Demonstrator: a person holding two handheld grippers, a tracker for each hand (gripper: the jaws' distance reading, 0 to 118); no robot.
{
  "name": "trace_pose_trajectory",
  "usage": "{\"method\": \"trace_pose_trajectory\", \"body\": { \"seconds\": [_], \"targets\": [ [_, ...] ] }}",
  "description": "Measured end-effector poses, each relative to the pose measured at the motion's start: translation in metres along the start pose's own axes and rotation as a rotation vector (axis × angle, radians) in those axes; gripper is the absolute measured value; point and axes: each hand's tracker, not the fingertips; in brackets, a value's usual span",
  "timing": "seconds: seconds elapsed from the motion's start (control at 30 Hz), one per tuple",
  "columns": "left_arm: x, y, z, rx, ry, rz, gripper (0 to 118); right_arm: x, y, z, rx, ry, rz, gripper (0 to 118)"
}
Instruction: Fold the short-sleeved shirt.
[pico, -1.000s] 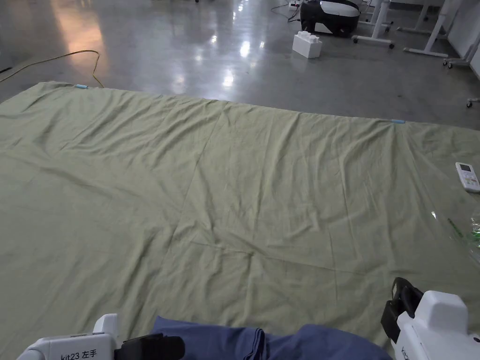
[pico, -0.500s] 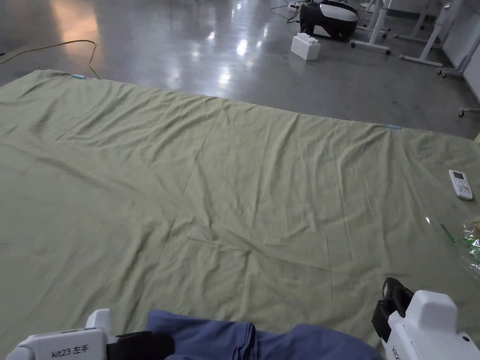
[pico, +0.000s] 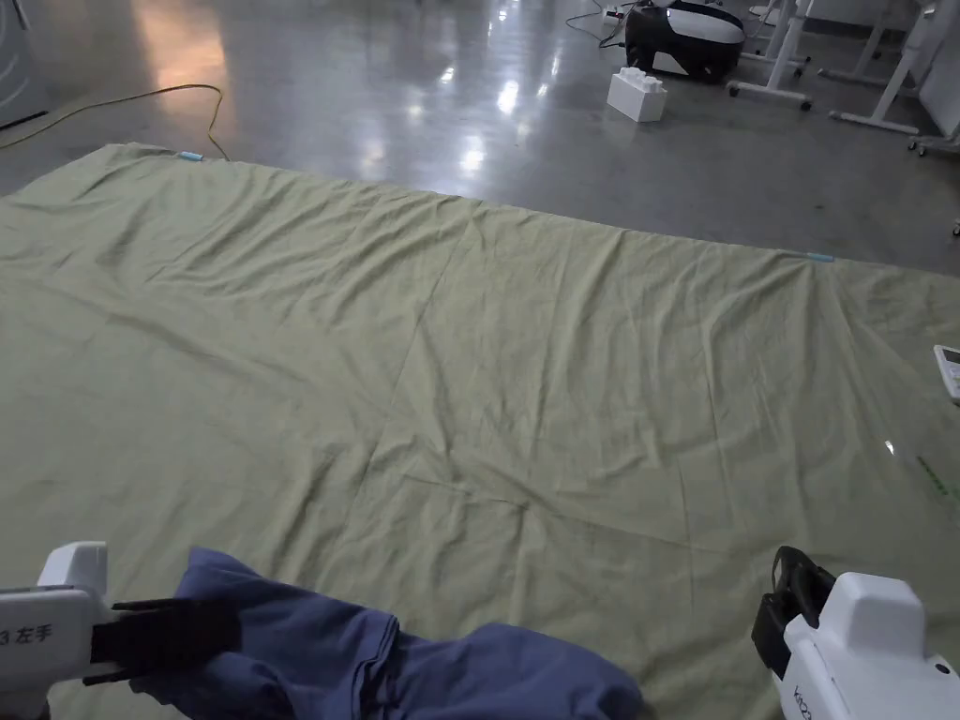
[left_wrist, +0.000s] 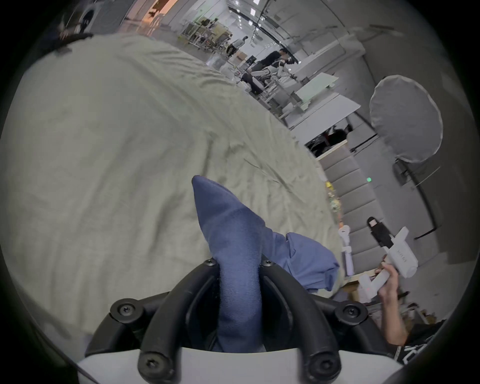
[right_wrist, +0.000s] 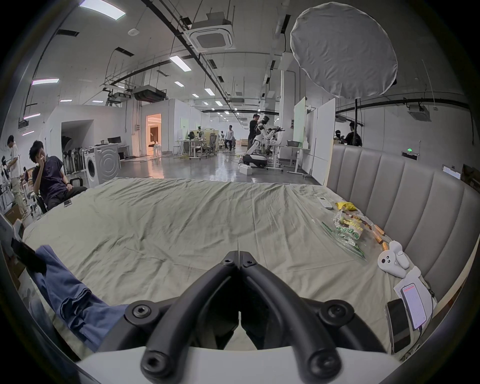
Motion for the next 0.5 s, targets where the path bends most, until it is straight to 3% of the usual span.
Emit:
{"method": "trace_pose_trajectory", "body": {
  "seconds": [0.13, 0.5],
  "targets": [
    [0.036, 0.009, 0.006, -0.030, 0.116, -0.095, 19, -0.004, 0.000, -0.001, 0.001, 0.014, -0.003, 0],
    [0.142, 0.001, -0.012, -0.083, 0.191, -0.279, 19, 0.002, -0.001, -0.001, 0.009, 0.018, -0.013, 0]
  ]
}}
